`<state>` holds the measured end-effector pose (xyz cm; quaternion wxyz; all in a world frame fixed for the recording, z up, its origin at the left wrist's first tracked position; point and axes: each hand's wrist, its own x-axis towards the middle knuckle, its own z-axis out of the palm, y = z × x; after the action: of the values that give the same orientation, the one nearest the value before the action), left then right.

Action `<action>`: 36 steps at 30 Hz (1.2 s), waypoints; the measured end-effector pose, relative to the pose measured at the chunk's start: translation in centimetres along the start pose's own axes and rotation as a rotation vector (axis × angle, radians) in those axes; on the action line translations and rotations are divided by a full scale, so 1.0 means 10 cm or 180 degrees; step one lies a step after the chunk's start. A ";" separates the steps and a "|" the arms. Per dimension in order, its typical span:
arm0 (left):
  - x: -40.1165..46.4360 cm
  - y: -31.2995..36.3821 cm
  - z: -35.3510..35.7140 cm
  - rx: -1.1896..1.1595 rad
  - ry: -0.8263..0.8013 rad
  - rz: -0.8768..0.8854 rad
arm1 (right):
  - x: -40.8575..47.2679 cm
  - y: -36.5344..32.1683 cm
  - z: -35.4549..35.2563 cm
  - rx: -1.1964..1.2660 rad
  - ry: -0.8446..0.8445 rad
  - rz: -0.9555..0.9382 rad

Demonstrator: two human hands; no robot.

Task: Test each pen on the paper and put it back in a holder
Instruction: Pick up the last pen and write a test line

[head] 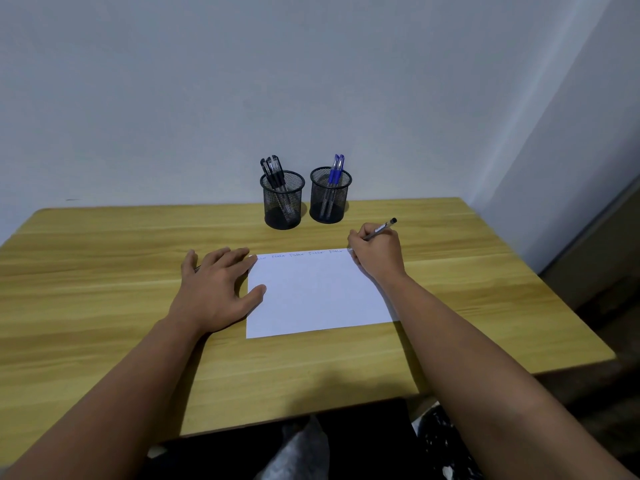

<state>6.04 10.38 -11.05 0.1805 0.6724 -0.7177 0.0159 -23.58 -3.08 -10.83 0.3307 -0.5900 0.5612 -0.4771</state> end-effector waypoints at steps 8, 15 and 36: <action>-0.01 0.00 -0.01 0.0015 -0.0001 0.0012 | 0.01 0.00 -0.01 -0.0032 0.0101 0.0078; -0.01 0.00 0.00 0.0001 0.0039 0.0014 | 0.02 0.03 0.00 -0.0097 0.0093 -0.0007; -0.01 0.00 -0.01 -0.0031 0.0041 0.0008 | 0.04 0.02 -0.02 -0.0371 0.0375 -0.0040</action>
<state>6.06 10.47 -11.01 0.1883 0.6704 -0.7175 0.0169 -23.87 -3.50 -10.91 0.2592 -0.5827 0.6027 -0.4796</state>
